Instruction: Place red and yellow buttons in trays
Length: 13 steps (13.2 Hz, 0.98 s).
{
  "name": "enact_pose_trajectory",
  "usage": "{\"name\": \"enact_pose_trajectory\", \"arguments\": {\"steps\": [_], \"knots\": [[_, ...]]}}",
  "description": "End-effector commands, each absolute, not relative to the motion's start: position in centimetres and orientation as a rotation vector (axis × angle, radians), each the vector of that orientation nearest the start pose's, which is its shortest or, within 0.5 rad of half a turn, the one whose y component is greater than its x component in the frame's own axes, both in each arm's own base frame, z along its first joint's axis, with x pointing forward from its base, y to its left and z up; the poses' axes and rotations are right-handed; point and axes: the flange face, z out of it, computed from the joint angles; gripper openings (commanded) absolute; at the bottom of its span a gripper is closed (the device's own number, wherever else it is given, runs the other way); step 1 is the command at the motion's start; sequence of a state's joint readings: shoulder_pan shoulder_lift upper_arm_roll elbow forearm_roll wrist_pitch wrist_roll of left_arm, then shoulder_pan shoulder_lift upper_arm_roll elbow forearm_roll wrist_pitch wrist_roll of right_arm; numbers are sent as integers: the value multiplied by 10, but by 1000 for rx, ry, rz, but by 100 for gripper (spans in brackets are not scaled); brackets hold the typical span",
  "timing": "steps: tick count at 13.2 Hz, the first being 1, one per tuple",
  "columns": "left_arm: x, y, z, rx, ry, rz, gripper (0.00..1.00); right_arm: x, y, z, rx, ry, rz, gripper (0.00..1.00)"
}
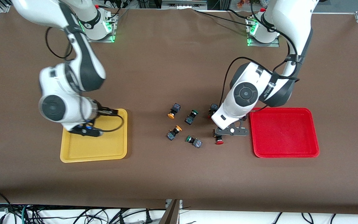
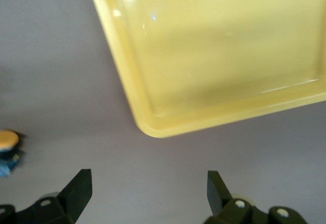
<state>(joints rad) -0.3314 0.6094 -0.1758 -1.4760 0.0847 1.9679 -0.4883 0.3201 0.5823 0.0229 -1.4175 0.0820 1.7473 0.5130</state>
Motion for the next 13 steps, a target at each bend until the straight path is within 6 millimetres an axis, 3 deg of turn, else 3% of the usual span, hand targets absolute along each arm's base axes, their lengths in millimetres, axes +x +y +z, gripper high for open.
{"name": "enact_pose_trajectory", "arguments": {"steps": [1,3,6,8,9,11,12,13], "knots": [[610,-329,278,-3089,34,234,100,641,272,316,-3086,468,392,100],[583,-348,257,-3052,48,295,100,639,299,294,-3049,576,352,100],[567,-351,221,-3065,69,271,100,624,362,265,-3008,669,223,100],[551,-357,194,-3049,93,308,100,620,372,244,-3001,695,217,100],[549,-357,187,-3040,101,316,100,621,374,238,-2986,727,195,100],[550,-360,182,-3055,106,291,100,614,398,232,-2957,745,128,100],[549,-361,179,-3052,112,293,94,616,400,235,-2932,774,96,100],[549,-362,179,-3052,114,293,71,620,401,237,-2901,786,51,100]]}}
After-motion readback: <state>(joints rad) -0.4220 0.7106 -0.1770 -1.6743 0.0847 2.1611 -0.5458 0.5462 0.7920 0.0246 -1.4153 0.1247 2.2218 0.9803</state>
